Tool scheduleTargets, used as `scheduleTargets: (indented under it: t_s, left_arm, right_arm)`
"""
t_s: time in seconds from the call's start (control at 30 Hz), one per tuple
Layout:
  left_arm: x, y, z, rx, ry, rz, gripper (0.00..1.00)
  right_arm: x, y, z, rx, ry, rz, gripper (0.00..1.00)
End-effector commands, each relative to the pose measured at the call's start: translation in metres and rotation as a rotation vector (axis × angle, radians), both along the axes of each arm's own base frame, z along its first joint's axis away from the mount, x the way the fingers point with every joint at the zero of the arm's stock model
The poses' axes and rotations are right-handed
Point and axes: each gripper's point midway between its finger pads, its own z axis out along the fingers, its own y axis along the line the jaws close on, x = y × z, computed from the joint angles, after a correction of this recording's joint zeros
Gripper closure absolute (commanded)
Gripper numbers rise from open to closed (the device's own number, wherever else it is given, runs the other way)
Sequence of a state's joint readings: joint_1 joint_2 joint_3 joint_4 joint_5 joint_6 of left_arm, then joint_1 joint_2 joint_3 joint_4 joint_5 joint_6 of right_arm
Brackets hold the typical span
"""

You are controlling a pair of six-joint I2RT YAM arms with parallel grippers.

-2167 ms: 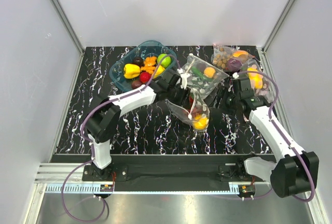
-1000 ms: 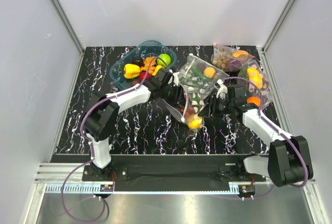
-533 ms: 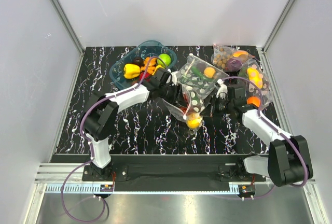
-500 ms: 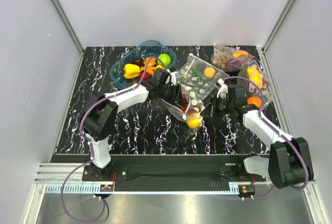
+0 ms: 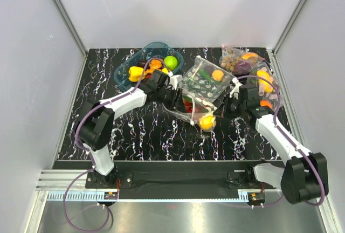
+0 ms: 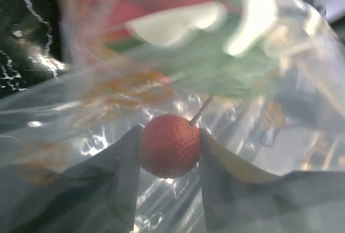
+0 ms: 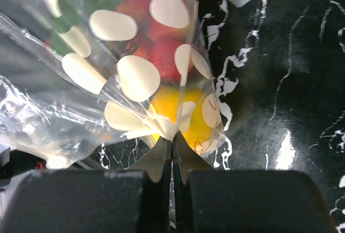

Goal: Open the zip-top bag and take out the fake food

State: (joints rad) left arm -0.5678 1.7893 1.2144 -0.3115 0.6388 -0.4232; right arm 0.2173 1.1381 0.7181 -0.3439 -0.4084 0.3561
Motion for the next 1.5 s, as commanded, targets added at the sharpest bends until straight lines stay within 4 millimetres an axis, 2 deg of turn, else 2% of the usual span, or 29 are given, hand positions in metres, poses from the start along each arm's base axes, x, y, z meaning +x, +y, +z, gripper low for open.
scheduleTargets:
  t_s: [0.0,0.2,0.37,0.6,0.73,0.77,0.8,1.03,1.13,1.3,1.47]
  left_arm:
    - [-0.005,0.008,0.036,-0.073,-0.109,-0.081,1.00]
    - [-0.017,0.008,0.078,-0.159,-0.167,-0.091,1.00]
    - [-0.013,-0.001,0.102,-0.241,-0.185,-0.073,1.00]
    - [-0.004,-0.014,0.120,-0.285,-0.200,-0.075,1.00]
    - [-0.003,-0.030,0.134,-0.309,-0.215,-0.101,1.00]
    - [-0.003,-0.035,0.131,-0.304,-0.206,-0.110,1.00]
    - [-0.002,-0.040,0.139,-0.313,-0.221,-0.120,1.00]
    - [-0.001,-0.058,0.143,-0.299,-0.222,-0.127,1.00]
    - [0.003,-0.058,0.130,-0.243,-0.219,-0.116,1.00]
    - [-0.005,-0.056,0.110,-0.162,-0.185,-0.129,1.00]
    - [-0.015,-0.050,0.101,-0.112,-0.167,-0.151,1.00]
  right_arm:
    - [0.014,-0.023,-0.008,-0.110,0.044,-0.109,1.00]
    - [0.015,-0.029,-0.029,-0.148,0.144,-0.128,1.00]
    - [0.019,-0.024,-0.026,-0.129,0.138,-0.105,1.00]
    - [0.020,-0.017,-0.027,-0.100,0.151,-0.085,1.00]
    - [0.021,-0.014,-0.027,-0.086,0.156,-0.076,1.00]
    - [0.021,-0.014,-0.029,-0.085,0.163,-0.075,1.00]
    - [0.021,-0.013,-0.029,-0.085,0.162,-0.074,1.00]
    - [0.022,-0.014,-0.034,-0.091,0.172,-0.077,1.00]
    - [0.022,-0.014,-0.032,-0.088,0.167,-0.077,1.00]
    - [0.030,-0.012,-0.012,-0.071,0.113,-0.089,1.00]
    - [0.036,-0.016,-0.007,-0.091,0.109,-0.110,1.00]
